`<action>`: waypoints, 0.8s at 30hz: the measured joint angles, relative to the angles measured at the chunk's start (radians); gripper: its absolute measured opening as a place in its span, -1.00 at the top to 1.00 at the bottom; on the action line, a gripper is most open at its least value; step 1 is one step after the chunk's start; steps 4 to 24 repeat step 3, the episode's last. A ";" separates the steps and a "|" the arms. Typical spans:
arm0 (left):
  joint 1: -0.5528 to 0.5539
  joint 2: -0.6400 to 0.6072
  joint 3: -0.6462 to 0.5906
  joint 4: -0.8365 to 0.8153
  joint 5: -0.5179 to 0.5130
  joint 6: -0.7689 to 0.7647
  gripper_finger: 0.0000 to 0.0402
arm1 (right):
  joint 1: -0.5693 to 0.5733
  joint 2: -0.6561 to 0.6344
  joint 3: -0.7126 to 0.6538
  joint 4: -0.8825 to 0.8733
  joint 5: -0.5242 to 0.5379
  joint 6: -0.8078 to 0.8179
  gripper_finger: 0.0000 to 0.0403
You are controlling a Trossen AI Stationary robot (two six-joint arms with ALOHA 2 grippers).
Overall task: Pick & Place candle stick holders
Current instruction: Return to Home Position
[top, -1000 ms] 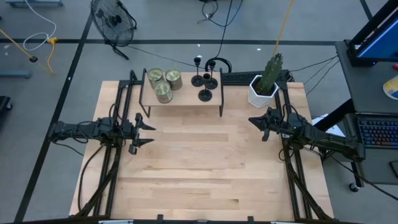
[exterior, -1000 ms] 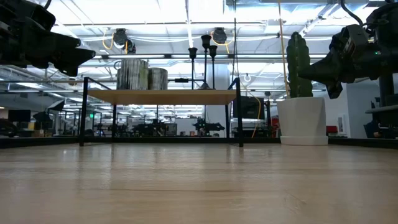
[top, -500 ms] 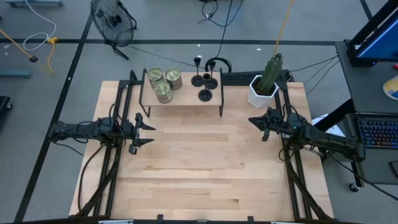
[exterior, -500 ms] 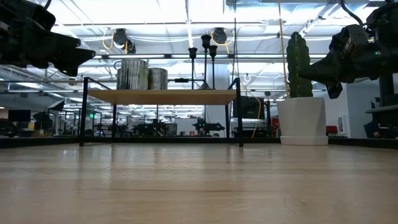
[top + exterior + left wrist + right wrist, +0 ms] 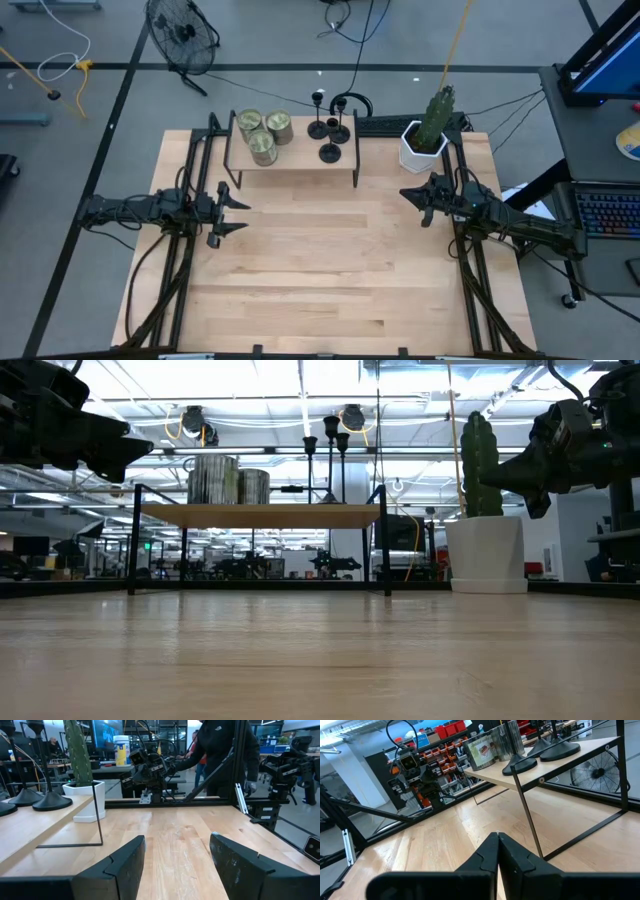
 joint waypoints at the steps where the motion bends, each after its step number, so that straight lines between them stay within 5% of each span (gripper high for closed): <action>1: 0.000 0.000 0.000 0.000 0.000 0.000 -0.16 | 0.000 0.000 0.000 0.000 0.000 0.000 0.98; 24: 0.000 0.000 0.000 0.000 0.000 0.000 -0.16 | 0.000 0.000 0.000 0.000 0.000 0.000 0.98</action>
